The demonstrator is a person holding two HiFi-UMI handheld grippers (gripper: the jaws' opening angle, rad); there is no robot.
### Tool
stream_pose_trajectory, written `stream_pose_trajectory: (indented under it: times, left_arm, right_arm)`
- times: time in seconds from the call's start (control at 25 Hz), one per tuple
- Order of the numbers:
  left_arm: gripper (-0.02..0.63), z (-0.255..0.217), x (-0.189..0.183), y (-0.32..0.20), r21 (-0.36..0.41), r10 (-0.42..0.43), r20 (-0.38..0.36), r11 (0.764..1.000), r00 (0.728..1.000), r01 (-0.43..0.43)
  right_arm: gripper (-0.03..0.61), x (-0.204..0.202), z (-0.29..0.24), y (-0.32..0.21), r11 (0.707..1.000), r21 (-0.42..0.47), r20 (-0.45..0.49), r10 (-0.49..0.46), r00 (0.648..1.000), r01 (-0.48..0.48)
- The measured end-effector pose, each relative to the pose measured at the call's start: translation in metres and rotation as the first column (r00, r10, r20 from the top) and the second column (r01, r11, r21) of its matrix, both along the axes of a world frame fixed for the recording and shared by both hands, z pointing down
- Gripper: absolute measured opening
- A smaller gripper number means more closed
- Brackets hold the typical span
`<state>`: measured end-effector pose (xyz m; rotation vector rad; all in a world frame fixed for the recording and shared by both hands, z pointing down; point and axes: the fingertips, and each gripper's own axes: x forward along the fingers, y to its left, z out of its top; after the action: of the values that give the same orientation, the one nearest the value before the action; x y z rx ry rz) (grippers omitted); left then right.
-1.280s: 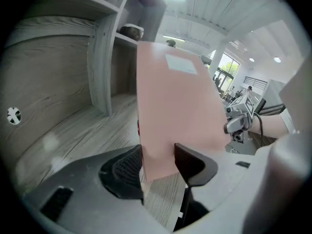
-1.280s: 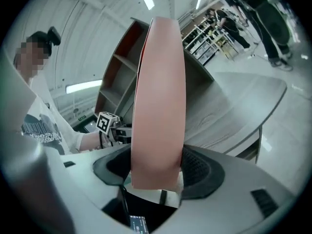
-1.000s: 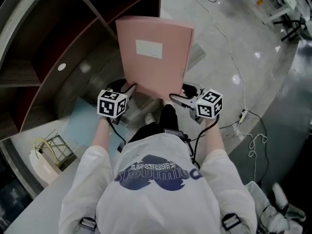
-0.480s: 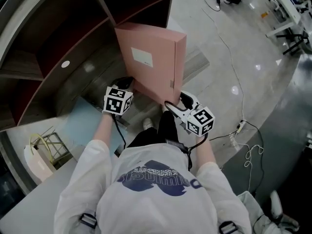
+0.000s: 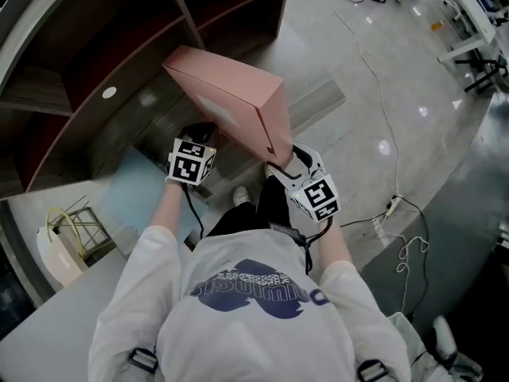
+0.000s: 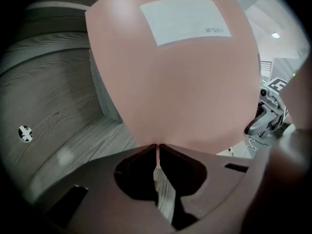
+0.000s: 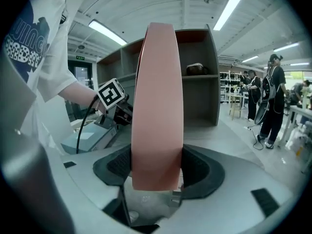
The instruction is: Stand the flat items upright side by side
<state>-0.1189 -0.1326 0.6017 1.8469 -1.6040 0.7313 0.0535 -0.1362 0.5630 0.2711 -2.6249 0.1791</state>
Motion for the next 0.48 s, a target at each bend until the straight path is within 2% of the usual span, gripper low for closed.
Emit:
stream_pose_trajectory:
  times: [0.16,0.48]
  left_arm:
    - [0.020,0.003,0.002,0.006,-0.006,0.004,0.022,1.000,1.000,-0.004]
    - [0.020,0.008,0.007,0.007,0.004,0.031,0.067,1.000,0.997,-0.031]
  right_arm:
    - [0.286,0.001,0.012,0.006,1.000,0.013,-0.033,0.008,0.999,-0.007]
    - [0.284,-0.009,0.027,0.013,0.998,0.013,-0.027,0.057,0.998,-0.057]
